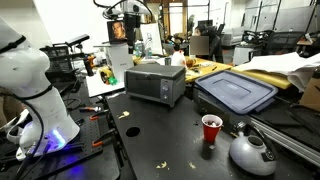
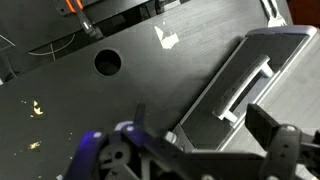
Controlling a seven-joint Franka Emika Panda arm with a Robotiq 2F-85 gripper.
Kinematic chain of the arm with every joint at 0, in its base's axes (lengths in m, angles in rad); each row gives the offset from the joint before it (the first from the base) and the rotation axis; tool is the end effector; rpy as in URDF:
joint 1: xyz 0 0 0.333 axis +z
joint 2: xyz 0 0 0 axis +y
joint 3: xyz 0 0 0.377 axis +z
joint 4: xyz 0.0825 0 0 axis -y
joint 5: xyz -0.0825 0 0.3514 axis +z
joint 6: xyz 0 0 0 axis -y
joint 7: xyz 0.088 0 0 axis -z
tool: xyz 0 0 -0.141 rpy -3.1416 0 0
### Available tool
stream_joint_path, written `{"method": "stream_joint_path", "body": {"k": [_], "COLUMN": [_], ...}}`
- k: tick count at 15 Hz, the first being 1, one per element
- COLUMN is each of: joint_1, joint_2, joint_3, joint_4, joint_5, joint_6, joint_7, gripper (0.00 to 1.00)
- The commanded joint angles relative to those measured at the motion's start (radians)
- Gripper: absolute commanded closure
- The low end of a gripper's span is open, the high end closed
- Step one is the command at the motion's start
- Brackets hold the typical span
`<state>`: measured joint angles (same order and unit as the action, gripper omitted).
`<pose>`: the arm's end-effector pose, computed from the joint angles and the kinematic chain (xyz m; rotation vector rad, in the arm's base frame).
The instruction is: Open the small oven
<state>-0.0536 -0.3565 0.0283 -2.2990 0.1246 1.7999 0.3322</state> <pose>0.3708 0.0063 0.5129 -2.9861 0.6006 0.2402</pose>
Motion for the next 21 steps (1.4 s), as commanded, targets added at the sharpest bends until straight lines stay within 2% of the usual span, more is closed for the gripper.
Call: {"method": "stream_joint_path", "body": {"k": [1, 10, 21], "joint_1": [0.009, 0.018, 0.087], "joint_2": [0.033, 0.105, 0.207], "joint_3": [0.032, 0.057, 0.094], "joint_4": [-0.013, -0.084, -0.078], "joint_5": [0.018, 0.01, 0.045], "joint_6": [0.064, 0.141, 0.193], "joint_7": [0.083, 0.243, 0.3], "gripper": [0.0, 0.0, 0.0]}}
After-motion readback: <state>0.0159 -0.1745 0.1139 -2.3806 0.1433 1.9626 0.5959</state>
